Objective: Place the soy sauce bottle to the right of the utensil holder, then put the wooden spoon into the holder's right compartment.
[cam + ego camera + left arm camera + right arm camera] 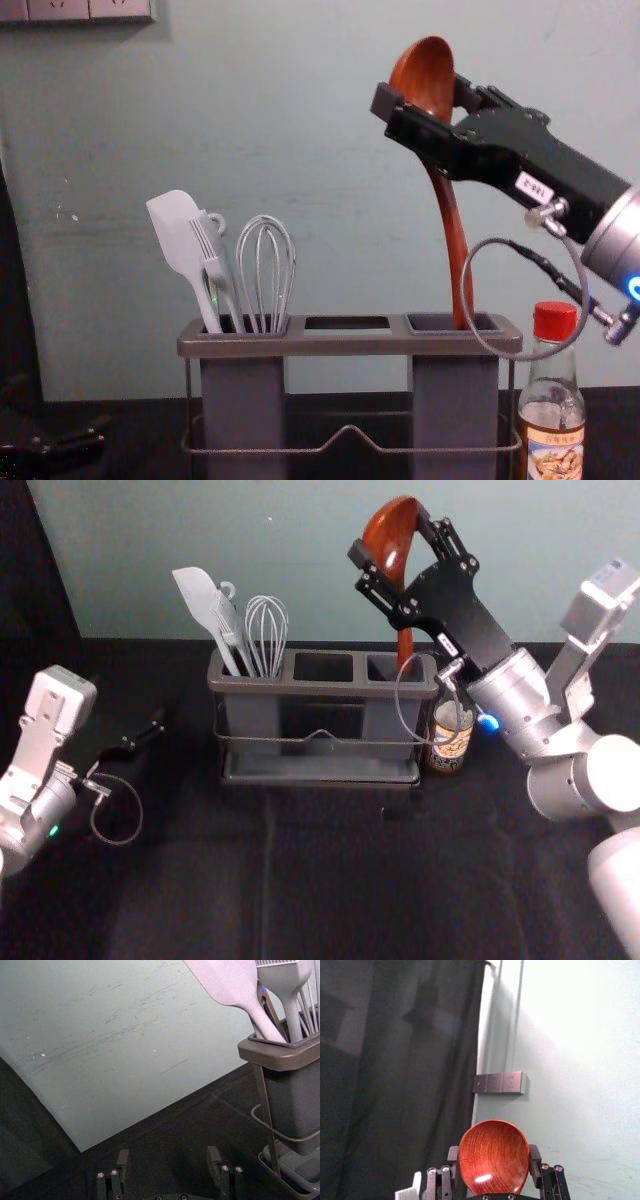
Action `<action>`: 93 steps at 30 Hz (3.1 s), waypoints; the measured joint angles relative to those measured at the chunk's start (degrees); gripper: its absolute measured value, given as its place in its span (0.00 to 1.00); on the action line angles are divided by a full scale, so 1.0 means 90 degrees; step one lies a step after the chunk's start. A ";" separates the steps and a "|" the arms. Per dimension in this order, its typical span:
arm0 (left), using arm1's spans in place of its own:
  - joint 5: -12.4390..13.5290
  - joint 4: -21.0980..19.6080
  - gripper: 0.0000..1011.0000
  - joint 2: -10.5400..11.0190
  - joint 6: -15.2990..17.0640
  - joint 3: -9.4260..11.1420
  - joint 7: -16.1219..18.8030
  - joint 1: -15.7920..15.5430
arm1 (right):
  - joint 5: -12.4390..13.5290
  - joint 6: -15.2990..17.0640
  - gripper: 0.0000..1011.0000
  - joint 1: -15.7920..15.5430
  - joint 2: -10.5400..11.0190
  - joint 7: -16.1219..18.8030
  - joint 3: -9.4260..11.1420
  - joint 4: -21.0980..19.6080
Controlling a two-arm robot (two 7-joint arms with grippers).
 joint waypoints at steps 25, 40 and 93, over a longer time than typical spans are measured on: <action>0.0000 0.0000 0.99 0.0000 0.0000 0.0000 0.0000 0.0000 | 0.0685 -0.1365 0.83 -0.0124 -0.0575 0.0734 0.0246 0.1494; 0.0000 0.0000 0.99 0.0000 0.0000 0.0000 0.0000 0.0000 | 0.0549 -0.1347 0.83 -0.0174 -0.0572 0.0800 0.0229 0.1645; 0.0000 0.0000 0.99 0.0000 0.0000 0.0000 0.0000 0.0000 | 0.0227 -0.1623 0.99 -0.0080 -0.0246 0.0297 0.1087 0.0429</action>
